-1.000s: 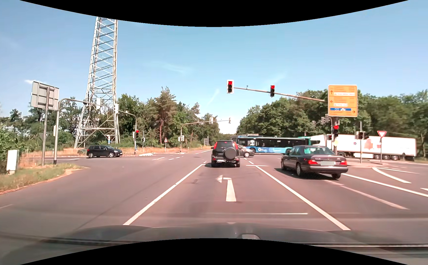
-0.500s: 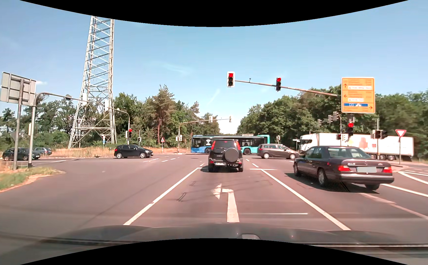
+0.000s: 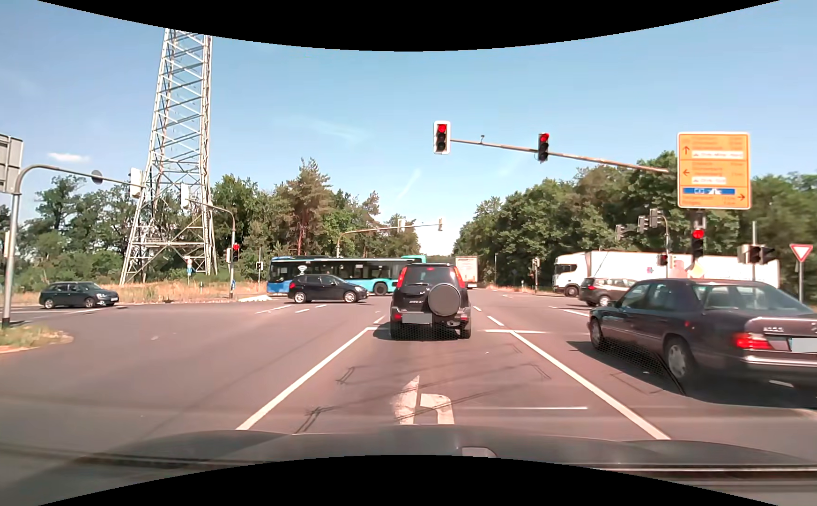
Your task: Follow the waypoints while adhering to traffic rules and regulations
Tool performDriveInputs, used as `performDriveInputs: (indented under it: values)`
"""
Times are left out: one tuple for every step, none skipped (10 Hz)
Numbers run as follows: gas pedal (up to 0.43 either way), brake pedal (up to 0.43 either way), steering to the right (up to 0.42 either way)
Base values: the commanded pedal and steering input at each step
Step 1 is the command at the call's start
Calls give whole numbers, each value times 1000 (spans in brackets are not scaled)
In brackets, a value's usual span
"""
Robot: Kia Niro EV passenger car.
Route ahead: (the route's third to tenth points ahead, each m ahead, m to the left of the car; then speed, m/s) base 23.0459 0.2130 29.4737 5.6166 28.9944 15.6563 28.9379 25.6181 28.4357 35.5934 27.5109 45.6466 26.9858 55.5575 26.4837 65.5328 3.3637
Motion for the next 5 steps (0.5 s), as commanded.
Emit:
performDriveInputs:
  values:
    - [0, 232, -5]
    - [0, 232, -4]
    - [0, 232, -5]
    - [0, 220, -4]
    - [0, 213, -3]
